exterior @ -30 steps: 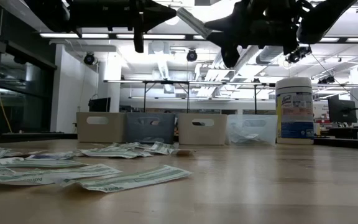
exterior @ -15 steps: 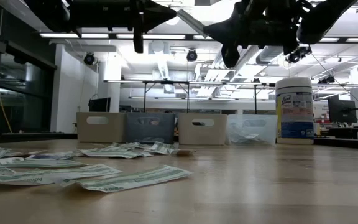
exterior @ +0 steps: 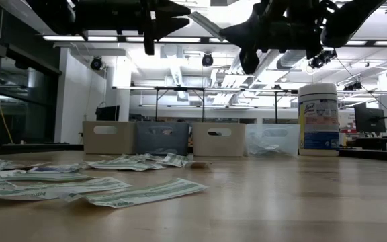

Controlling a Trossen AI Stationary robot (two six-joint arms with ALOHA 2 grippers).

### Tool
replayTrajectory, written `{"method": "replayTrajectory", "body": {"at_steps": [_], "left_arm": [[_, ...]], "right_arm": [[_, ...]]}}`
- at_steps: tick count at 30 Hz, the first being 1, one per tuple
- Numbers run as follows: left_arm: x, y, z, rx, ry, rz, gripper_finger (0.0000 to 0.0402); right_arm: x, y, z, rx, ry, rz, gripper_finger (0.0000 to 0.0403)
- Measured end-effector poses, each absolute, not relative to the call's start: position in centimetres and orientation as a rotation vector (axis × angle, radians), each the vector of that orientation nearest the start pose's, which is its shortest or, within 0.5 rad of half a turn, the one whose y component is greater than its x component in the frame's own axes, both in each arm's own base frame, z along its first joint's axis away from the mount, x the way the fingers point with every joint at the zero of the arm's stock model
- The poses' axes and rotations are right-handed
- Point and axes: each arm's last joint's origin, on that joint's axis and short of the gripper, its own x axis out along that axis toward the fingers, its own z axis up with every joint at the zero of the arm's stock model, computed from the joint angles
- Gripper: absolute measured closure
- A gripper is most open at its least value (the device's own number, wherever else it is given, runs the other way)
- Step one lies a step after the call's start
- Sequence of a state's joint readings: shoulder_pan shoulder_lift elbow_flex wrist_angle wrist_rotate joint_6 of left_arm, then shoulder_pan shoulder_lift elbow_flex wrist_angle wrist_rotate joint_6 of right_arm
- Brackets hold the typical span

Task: Pick & Place First Aid Supplies
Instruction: Put the green bandage into the transparent bin

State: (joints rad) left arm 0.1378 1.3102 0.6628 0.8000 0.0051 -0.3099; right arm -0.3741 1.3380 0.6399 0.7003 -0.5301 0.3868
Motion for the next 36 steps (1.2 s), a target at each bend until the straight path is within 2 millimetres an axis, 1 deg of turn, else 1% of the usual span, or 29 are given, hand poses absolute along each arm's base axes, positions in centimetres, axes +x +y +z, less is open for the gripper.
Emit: {"method": "replayTrajectory", "body": {"at_steps": [3,6,9,16,19,23,29,32,36], "left_arm": [[27.6,4.3,27.3,-0.295,-0.159,0.117,0.0246],[27.1,4.9,27.5,-0.293,-0.154,0.137,0.0226],[26.3,5.4,27.7,-0.291,-0.103,0.170,0.0223],[24.3,5.2,28.3,-0.263,0.001,0.271,0.0222],[23.6,5.1,28.3,-0.264,0.037,0.308,0.0222],[23.1,5.2,28.1,-0.263,0.081,0.363,0.0222],[23.1,5.3,27.6,-0.273,0.125,0.402,0.0222],[22.9,5.4,27.0,-0.317,0.173,0.463,0.0222],[22.6,5.5,26.4,-0.386,0.207,0.542,0.0222]], "right_arm": [[26.2,-9.5,24.7,0.419,0.037,0.095,0.0402],[25.6,-10.5,24.5,0.450,0.066,-0.010,0.0403],[24.6,-11.4,24.2,0.483,0.123,-0.171,0.0403],[21.2,-13.1,23.5,0.516,0.284,-0.590,0.0403],[20.2,-13.8,23.0,0.513,0.335,-0.743,0.0403],[19.5,-14.5,22.3,0.561,0.362,-0.844,0.0403],[19.2,-14.6,21.2,0.611,0.444,-0.928,0.0403],[19.0,-14.5,20.6,0.673,0.460,-0.988,0.0403],[18.9,-14.6,20.2,0.765,0.439,-1.067,0.0403]]}}
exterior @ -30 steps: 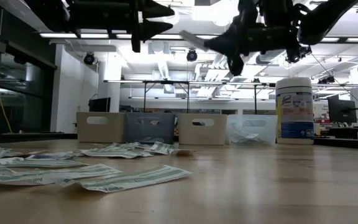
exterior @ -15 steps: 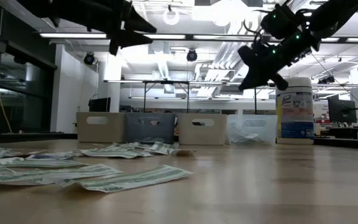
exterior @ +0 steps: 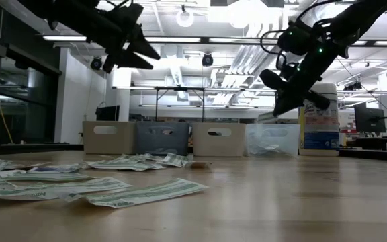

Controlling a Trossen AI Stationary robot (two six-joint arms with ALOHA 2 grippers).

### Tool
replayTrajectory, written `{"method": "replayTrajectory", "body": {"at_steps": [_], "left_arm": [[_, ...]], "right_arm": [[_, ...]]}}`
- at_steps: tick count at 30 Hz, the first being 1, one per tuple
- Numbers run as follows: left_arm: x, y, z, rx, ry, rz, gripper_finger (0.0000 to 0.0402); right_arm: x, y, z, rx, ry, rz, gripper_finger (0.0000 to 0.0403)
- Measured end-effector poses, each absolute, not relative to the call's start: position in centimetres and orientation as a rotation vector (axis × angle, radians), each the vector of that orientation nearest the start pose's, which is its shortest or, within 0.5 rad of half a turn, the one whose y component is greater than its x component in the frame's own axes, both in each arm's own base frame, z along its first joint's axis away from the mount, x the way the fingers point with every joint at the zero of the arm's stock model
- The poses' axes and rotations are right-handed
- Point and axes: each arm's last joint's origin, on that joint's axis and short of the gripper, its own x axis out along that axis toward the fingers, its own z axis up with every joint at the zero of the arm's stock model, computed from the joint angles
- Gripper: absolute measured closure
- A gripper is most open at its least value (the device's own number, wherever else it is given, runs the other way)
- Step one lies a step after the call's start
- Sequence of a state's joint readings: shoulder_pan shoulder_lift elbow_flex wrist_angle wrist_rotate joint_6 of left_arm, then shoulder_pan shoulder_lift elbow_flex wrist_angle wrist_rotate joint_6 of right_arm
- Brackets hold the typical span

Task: Pick & Place First Aid Supplies
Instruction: Put the green bandage into the transparent bin

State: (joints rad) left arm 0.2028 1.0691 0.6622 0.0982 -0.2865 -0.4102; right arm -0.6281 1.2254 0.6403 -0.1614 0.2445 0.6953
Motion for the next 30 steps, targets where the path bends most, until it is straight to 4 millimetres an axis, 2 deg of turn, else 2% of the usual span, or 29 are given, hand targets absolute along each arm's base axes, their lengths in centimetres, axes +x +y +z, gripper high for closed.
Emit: {"method": "replayTrajectory", "body": {"at_steps": [7,12,22,30], "left_arm": [[22.4,5.6,25.9,-0.429,0.239,0.600,0.0222],[22.4,5.6,25.9,-0.430,0.239,0.600,0.0222],[22.3,5.5,25.7,-0.435,0.268,0.587,0.0222],[22.6,5.2,24.3,-0.466,0.403,0.511,0.0222]], "right_arm": [[19.1,-14.7,19.6,0.870,0.410,-1.095,0.0403],[19.1,-14.7,19.5,0.871,0.421,-1.101,0.0392],[19.1,-14.6,19.5,0.830,0.458,-1.071,0.0302],[19.9,-14.6,20.2,0.691,0.481,-0.833,0.0254]]}}
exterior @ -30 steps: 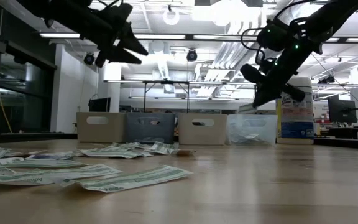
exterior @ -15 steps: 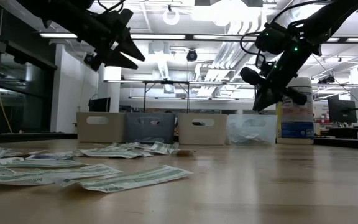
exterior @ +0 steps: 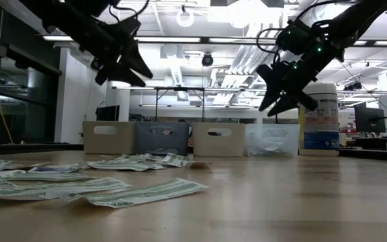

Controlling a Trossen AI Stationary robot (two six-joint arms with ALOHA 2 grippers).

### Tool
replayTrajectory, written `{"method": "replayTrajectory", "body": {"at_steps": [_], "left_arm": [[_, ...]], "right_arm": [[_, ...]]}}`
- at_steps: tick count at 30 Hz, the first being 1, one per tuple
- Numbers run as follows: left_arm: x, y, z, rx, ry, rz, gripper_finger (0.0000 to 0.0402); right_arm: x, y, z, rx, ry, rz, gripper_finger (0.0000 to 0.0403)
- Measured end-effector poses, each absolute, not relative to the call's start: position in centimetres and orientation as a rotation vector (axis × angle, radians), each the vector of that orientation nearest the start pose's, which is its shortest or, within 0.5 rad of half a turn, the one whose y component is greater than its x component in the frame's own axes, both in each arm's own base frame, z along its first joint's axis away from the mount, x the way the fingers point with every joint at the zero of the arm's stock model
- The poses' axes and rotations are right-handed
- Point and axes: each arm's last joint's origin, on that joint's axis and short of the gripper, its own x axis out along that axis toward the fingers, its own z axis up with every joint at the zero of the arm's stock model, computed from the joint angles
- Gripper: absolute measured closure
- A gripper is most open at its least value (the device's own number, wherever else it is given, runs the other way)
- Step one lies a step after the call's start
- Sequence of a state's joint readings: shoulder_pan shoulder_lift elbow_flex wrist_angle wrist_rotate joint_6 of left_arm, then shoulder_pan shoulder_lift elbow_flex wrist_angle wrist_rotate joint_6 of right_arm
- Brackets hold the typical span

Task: Pick & Place First Aid Supplies
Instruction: Put the green bandage into the transparent bin

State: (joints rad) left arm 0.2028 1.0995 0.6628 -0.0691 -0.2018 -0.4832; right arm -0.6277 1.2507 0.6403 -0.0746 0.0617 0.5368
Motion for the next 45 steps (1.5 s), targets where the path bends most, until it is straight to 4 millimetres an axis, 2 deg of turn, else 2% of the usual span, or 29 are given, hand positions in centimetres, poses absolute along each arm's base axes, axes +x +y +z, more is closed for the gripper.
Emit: {"method": "replayTrajectory", "body": {"at_steps": [10,18,24,29,34,45], "left_arm": [[24.9,5.4,20.3,-0.522,0.586,0.464,0.0222],[26.0,5.7,16.9,-0.532,0.718,0.511,0.0222],[26.6,5.8,15.0,-0.458,0.812,0.502,0.0222],[27.5,6.1,14.7,-0.318,0.842,0.485,0.0222],[28.3,6.3,14.3,-0.235,0.877,0.460,0.0222],[28.6,6.3,12.3,-0.261,0.961,0.454,0.0222]], "right_arm": [[20.4,-14.4,21.2,0.536,0.466,-0.592,0.0237],[19.5,-13.7,24.0,0.434,0.336,-0.550,0.0238],[18.6,-13.1,26.4,0.361,0.206,-0.528,0.0244],[17.9,-12.5,27.8,0.308,0.138,-0.516,0.0247],[17.4,-12.2,28.4,0.288,0.113,-0.515,0.0247],[17.4,-12.1,28.4,0.279,0.117,-0.504,0.0253]]}}
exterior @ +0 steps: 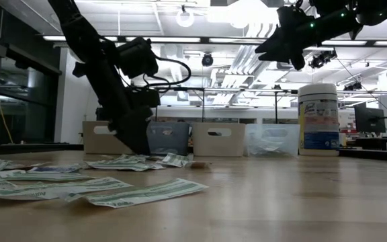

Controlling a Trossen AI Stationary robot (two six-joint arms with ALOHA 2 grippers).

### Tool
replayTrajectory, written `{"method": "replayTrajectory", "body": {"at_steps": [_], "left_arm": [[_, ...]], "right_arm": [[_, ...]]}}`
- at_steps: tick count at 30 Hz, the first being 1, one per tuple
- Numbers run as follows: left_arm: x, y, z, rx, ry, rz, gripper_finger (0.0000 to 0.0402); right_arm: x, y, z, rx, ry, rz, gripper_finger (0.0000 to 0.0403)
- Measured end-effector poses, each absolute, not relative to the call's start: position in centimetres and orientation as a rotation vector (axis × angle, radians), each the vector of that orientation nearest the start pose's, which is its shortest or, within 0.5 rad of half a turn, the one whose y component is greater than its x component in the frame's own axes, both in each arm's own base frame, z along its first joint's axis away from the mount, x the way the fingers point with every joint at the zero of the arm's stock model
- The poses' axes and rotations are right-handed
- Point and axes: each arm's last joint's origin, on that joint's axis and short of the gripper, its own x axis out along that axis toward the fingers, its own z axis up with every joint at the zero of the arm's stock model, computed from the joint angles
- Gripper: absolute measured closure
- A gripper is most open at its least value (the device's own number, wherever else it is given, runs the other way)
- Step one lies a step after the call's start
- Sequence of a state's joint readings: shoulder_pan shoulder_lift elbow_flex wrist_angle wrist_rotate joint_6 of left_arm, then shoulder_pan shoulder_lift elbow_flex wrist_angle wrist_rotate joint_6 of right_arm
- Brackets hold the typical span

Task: Pick & Place First Aid Supplies
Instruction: Put the green bandage into the transparent bin

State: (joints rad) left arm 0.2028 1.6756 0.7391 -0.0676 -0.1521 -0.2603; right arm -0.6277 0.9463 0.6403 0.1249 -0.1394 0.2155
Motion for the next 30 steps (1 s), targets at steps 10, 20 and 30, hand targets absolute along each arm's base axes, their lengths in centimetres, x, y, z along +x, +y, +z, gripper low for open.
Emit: {"method": "replayTrajectory", "body": {"at_steps": [10,20,30], "left_arm": [[28.26,6.17,11.80,-0.284,1.020,0.431,0.0238],[27.88,6.04,11.51,-0.299,1.062,0.411,0.0336],[27.87,5.95,11.62,-0.314,1.059,0.387,0.0397]], "right_arm": [[17.42,-12.13,28.36,0.256,0.123,-0.500,0.0256],[17.42,-12.13,28.36,0.239,0.127,-0.499,0.0257],[17.41,-12.09,28.21,0.246,0.143,-0.489,0.0260]]}}
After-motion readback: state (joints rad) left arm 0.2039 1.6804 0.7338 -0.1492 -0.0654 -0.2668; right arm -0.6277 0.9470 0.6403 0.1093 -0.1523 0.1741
